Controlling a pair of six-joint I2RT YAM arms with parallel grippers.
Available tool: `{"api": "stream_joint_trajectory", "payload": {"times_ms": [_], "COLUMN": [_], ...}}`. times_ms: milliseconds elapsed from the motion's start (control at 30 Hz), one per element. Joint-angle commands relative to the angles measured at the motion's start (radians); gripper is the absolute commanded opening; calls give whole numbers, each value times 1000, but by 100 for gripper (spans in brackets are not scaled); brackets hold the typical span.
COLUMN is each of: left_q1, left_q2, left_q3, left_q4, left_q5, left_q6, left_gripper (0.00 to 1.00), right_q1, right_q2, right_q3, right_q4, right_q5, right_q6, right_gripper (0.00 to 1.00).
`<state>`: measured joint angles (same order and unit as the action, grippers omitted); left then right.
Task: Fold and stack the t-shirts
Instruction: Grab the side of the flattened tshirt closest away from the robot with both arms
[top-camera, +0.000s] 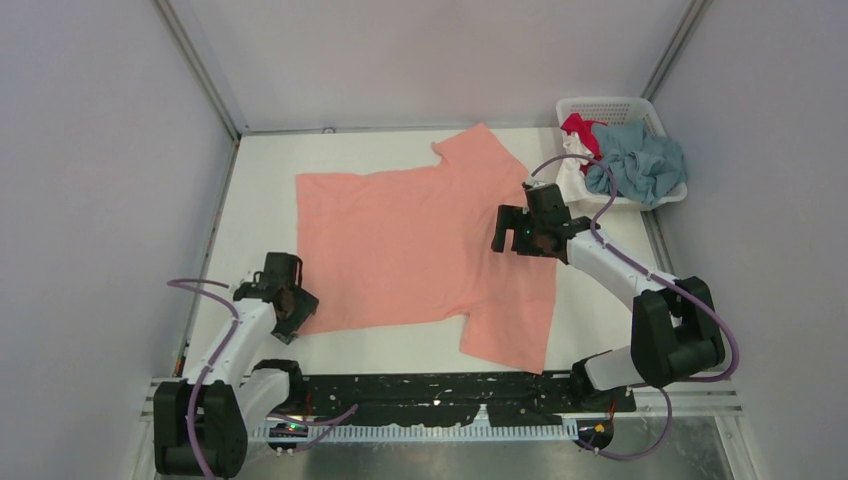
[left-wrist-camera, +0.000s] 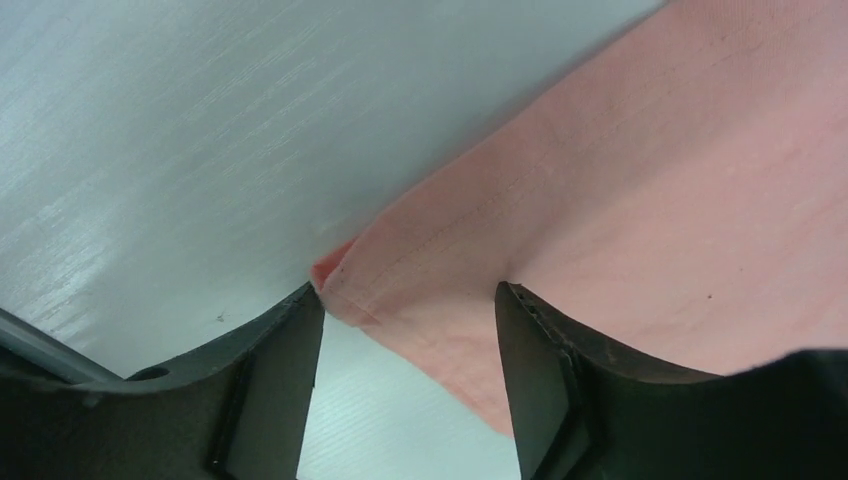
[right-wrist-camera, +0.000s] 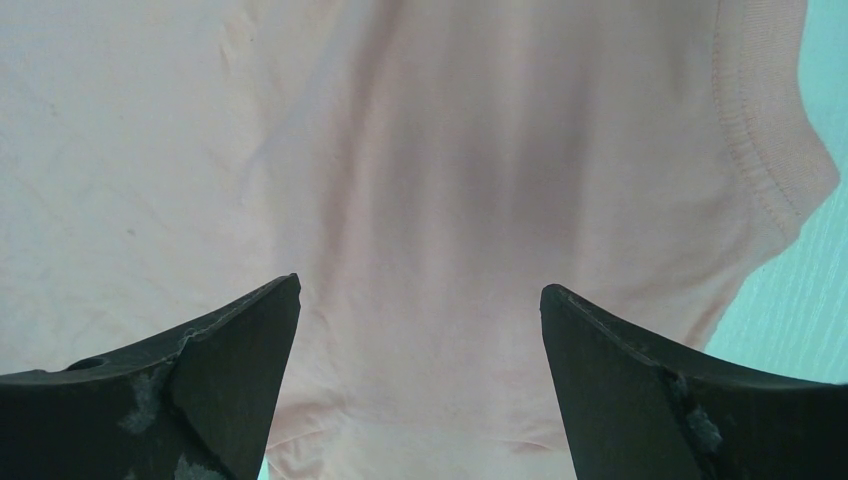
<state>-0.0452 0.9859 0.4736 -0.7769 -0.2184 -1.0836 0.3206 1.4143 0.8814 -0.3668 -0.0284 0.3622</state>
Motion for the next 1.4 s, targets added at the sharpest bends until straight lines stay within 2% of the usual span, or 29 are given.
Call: {"api": "stream_joint_trajectory", "payload": {"times_ms": [0, 67, 200, 367, 433, 567, 700, 767, 900, 1000, 1033, 1133, 1200, 1267, 1333, 1367], "left_q1": [2, 1, 1, 1, 1, 2, 2, 1, 1, 2, 2, 2, 1, 2, 2, 1], "left_q2": [63, 73, 59, 22, 17, -3, -57, -73, -70, -55, -47, -29, -23, -22, -21, -21], "left_q3": [-39, -29, -27, -41, -41, -29, -23, -24, -16, -26, -31, -35, -30, -25, -15, -8], "left_q4": [113, 99, 70, 58, 66, 67, 75, 85, 99, 128, 134, 137, 141, 146, 144, 139], "left_q5": [5, -9, -27, -33, -26, -23, -24, -25, -2, 18, 25, 37, 39, 39, 38, 39], "left_q6": [-104, -110, -122, -132, -110, -63, -15, 1, 13, 13, 10, 0, 1, 4, 7, 8], "left_gripper": [56, 46, 37, 0, 0, 0, 0, 0, 0, 0, 0, 0, 0, 0, 0, 0], "right_q1": [0, 0, 0, 6, 44, 261, 395, 448, 506, 540, 545, 572, 581, 582, 581, 582], "right_q2": [-22, -38, -65, -112, -151, -210, -259, -286, -330, -348, -341, -264, -216, -189, -186, -187], "right_q3": [28, 28, 24, 8, -8, -51, -121, -171, -282, -333, -353, -369, -354, -329, -300, -281], "right_q4": [14, 7, -19, -164, -239, -385, -481, -509, -512, -450, -434, -363, -375, -411, -440, -447], "right_q5": [7, 19, 25, 24, 25, 60, -9, 6, 0, -30, -36, -70, -27, 49, 131, 165], "right_q6": [-21, -22, -21, -10, -32, -50, 26, 85, 203, 260, 277, 297, 303, 310, 323, 331], "right_gripper": [95, 95, 95, 96, 96, 100, 93, 90, 81, 73, 68, 64, 61, 50, 27, 22]}}
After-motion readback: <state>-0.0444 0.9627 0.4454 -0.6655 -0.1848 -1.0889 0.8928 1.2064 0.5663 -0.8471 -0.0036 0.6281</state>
